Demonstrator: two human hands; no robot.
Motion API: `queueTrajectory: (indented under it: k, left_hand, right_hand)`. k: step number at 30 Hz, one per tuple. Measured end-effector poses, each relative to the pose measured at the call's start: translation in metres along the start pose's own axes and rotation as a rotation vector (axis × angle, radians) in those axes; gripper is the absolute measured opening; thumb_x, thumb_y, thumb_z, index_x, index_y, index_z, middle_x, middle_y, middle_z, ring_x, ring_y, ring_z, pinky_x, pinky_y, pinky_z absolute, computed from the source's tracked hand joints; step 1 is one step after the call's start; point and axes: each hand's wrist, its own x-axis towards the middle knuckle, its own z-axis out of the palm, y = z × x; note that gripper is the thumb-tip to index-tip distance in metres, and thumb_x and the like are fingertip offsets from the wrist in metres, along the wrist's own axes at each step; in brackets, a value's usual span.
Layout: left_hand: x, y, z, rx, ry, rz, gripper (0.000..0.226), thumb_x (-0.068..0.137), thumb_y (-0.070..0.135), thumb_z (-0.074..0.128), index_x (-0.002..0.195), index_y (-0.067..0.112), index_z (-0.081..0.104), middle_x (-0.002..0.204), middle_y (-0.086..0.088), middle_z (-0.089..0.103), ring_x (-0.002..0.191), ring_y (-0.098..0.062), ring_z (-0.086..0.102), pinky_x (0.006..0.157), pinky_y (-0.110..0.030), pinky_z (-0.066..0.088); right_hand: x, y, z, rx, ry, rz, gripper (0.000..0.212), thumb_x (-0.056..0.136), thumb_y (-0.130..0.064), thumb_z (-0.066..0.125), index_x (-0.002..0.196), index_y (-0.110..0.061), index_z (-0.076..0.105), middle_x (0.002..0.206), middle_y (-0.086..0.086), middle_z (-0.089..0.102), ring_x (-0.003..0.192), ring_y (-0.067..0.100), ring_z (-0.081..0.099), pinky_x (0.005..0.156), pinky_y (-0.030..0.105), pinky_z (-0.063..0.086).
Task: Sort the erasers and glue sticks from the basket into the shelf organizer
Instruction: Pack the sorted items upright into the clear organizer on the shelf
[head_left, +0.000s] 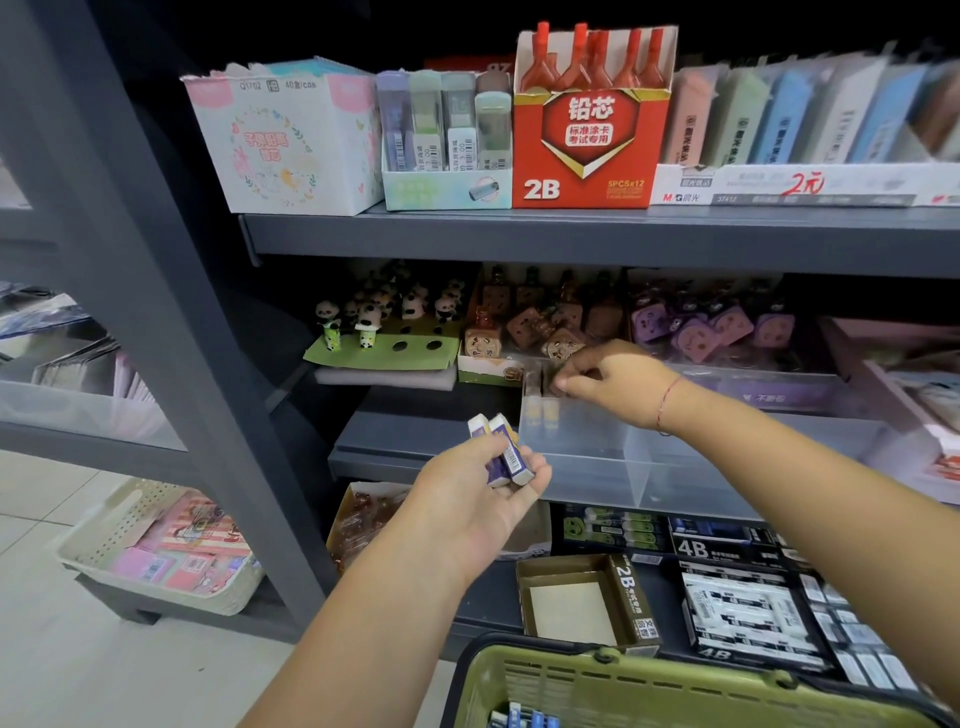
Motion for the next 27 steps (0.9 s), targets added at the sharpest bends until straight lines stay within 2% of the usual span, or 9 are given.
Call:
queueTrajectory:
  k: [3, 6, 8, 11, 13, 17, 23, 25, 27]
  left_hand:
    - [-0.001, -0.002, 0.0, 0.036, -0.034, 0.007, 0.018, 0.099, 0.004, 0.049, 0.109, -0.008, 0.057, 0.087, -0.02, 0.061, 0.076, -0.025, 0.06, 0.075, -0.039, 0.058]
    - [-0.002, -0.002, 0.0, 0.102, -0.082, 0.025, 0.019, 0.098, 0.007, 0.05, 0.111, -0.004, 0.058, 0.085, -0.019, 0.067, 0.075, -0.024, 0.064, 0.069, -0.035, 0.06]
    - [-0.004, -0.002, 0.001, 0.118, -0.102, 0.034, 0.019, 0.098, 0.007, 0.05, 0.111, -0.005, 0.059, 0.089, -0.02, 0.068, 0.077, -0.024, 0.067, 0.068, -0.033, 0.061]
    - [-0.005, 0.0, 0.002, 0.106, -0.108, 0.037, 0.019, 0.099, 0.007, 0.049, 0.11, -0.006, 0.058, 0.094, -0.023, 0.071, 0.085, -0.027, 0.07, 0.073, -0.034, 0.06]
    - [-0.006, 0.001, 0.001, 0.132, -0.091, 0.052, 0.019, 0.101, 0.01, 0.047, 0.113, -0.002, 0.055, 0.096, -0.02, 0.073, 0.084, -0.026, 0.071, 0.071, -0.033, 0.06]
    - [-0.006, -0.001, -0.001, 0.246, -0.027, 0.062, 0.013, 0.104, 0.017, 0.041, 0.104, 0.008, 0.05, 0.103, -0.014, 0.073, 0.087, -0.023, 0.07, 0.068, -0.029, 0.054]
    - [-0.007, -0.001, 0.0, 0.307, -0.014, 0.043, 0.014, 0.103, 0.021, 0.043, 0.103, 0.008, 0.05, 0.102, -0.013, 0.073, 0.083, -0.022, 0.071, 0.062, -0.026, 0.053]
    - [-0.007, -0.001, 0.0, 0.307, -0.022, 0.039, 0.015, 0.102, 0.021, 0.044, 0.103, 0.008, 0.051, 0.1, -0.012, 0.074, 0.082, -0.021, 0.071, 0.062, -0.026, 0.053]
    - [-0.007, -0.001, 0.0, 0.3, -0.024, 0.037, 0.014, 0.102, 0.022, 0.045, 0.103, 0.009, 0.051, 0.099, -0.012, 0.074, 0.08, -0.021, 0.071, 0.062, -0.026, 0.054]
  right_hand:
    - [-0.01, -0.019, -0.006, 0.179, -0.018, -0.057, 0.02, 0.093, -0.029, 0.059, 0.095, -0.015, 0.074, 0.094, 0.002, 0.072, 0.081, 0.01, 0.06, 0.069, 0.017, 0.042]
    - [-0.021, -0.033, -0.005, 0.495, -0.346, -0.054, 0.015, 0.092, -0.023, 0.061, 0.097, -0.016, 0.073, 0.092, 0.003, 0.071, 0.074, 0.005, 0.056, 0.063, 0.015, 0.045]
    - [-0.022, -0.031, -0.002, 0.564, -0.429, -0.053, 0.012, 0.088, -0.018, 0.065, 0.097, -0.013, 0.071, 0.081, 0.001, 0.066, 0.07, 0.004, 0.054, 0.062, 0.017, 0.042]
    - [-0.018, -0.028, -0.009, 0.806, -0.379, 0.038, 0.014, 0.074, -0.02, 0.071, 0.085, -0.012, 0.067, 0.073, 0.002, 0.06, 0.062, 0.005, 0.052, 0.057, 0.015, 0.04]
    - [-0.01, -0.021, -0.02, 0.907, -0.221, 0.139, 0.019, 0.069, -0.022, 0.072, 0.084, -0.013, 0.065, 0.067, 0.004, 0.059, 0.058, 0.006, 0.055, 0.051, 0.013, 0.042]
    - [0.011, 0.004, -0.035, 0.557, 0.066, 0.235, 0.015, 0.082, -0.011, 0.072, 0.086, -0.016, 0.058, 0.077, 0.009, 0.065, 0.054, 0.005, 0.062, 0.055, 0.014, 0.051]
    - [0.015, 0.008, -0.02, 0.122, 0.032, 0.12, 0.013, 0.078, -0.014, 0.076, 0.076, -0.02, 0.065, 0.083, 0.004, 0.071, 0.07, 0.013, 0.067, 0.071, 0.023, 0.054]
    - [0.014, 0.006, -0.013, 0.023, 0.045, 0.109, 0.015, 0.078, -0.016, 0.075, 0.071, -0.024, 0.064, 0.079, 0.002, 0.069, 0.067, 0.01, 0.063, 0.06, 0.013, 0.047]
    - [0.015, 0.006, -0.006, -0.06, 0.047, 0.111, 0.011, 0.078, -0.019, 0.075, 0.076, -0.023, 0.066, 0.084, 0.004, 0.069, 0.072, 0.015, 0.061, 0.061, 0.018, 0.041]
